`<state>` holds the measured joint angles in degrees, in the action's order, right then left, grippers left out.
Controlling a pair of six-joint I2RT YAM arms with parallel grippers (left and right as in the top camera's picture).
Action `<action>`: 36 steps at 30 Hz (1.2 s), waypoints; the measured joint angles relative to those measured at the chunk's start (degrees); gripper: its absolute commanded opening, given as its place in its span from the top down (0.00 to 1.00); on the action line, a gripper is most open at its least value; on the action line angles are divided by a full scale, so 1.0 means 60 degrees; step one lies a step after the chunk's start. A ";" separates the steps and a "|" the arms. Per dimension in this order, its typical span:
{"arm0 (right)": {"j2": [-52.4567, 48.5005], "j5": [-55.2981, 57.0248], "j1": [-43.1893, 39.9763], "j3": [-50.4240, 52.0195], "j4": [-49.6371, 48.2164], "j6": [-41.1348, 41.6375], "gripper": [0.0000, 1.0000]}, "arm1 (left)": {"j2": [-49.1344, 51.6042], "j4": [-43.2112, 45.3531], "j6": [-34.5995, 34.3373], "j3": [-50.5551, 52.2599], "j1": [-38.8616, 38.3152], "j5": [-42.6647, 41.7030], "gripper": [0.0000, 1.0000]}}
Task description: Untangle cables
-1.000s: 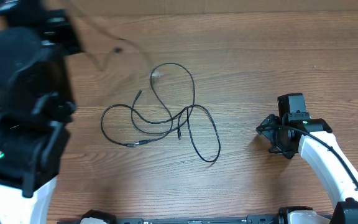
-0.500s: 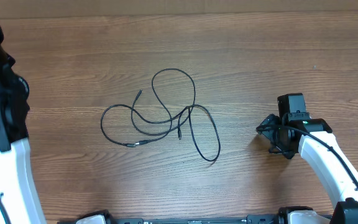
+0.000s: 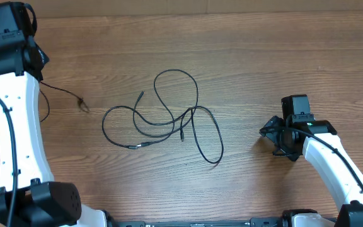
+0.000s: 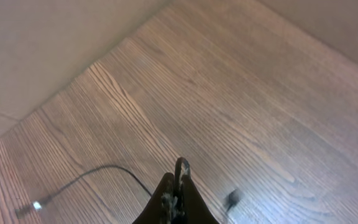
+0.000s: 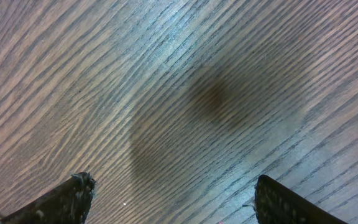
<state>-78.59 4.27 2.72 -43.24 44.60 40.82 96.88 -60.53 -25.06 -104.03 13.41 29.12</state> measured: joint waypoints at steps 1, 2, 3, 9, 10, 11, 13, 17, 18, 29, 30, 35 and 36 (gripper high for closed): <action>0.0000 0.0000 0.0000 0.0000 -0.0004 -0.0007 0.19 | 0.0029 -0.0004 -0.0011 0.0000 0.0040 -0.0011 0.96; 0.0000 0.0000 0.0000 0.0000 -0.0007 -0.0018 0.19 | 0.0036 -0.0004 -0.0015 0.0000 0.0055 -0.0015 0.96; 0.0000 0.0000 0.0000 0.0000 -0.0004 -0.0025 0.19 | 0.0036 -0.0004 -0.0018 0.0000 0.0087 -0.0036 0.96; 0.0000 0.0000 0.0000 0.0000 -0.0004 -0.0055 0.19 | 0.0036 -0.0098 -0.0018 0.0000 0.0703 -0.0040 0.95; 0.0000 0.0000 0.0000 0.0000 0.0000 -0.0058 0.19 | 0.0036 -0.0127 -0.0018 0.0000 0.0860 -0.0044 0.96; 0.0000 -0.0004 0.0000 0.0000 0.0000 -0.0062 0.19 | 0.0036 -0.0146 -0.0022 0.0000 0.0991 -0.0047 0.95; 0.0000 0.0000 0.0000 0.0000 0.0004 -0.0062 0.19 | 0.0036 -0.0193 -0.0066 0.0000 0.1279 -0.0127 0.91; 0.0000 -0.0004 0.0000 0.0000 0.0004 -0.0058 0.19 | 0.0036 -0.0222 -0.0164 0.0000 0.1883 -0.0758 0.73; 0.0000 0.0000 0.0000 0.0000 0.0007 -0.0062 0.19 | 0.0036 -0.0244 -0.0193 0.0000 0.2004 -0.0933 0.66; 0.0000 0.0000 0.0000 0.0000 0.0007 -0.0062 0.19 | 0.0036 -0.0357 -0.0331 0.0000 0.2779 -0.3224 0.20; 0.0000 0.0000 0.0000 0.0000 0.0004 -0.0062 0.19 | 0.0036 -0.0368 -0.0331 0.0000 0.2765 -0.3475 0.18; 0.0000 -0.0004 -0.0004 0.0000 0.0004 -0.0062 0.19 | 0.0036 -0.0492 -0.0331 0.0000 0.2677 -0.4717 0.10; 0.0000 -0.0004 0.0000 0.0000 0.0007 -0.0058 0.19 | 0.0036 -0.0532 -0.0335 0.0000 0.2626 -0.4940 0.09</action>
<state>-78.59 4.25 2.72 -43.24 44.64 40.47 97.10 -63.72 -27.07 -104.03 29.17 -0.51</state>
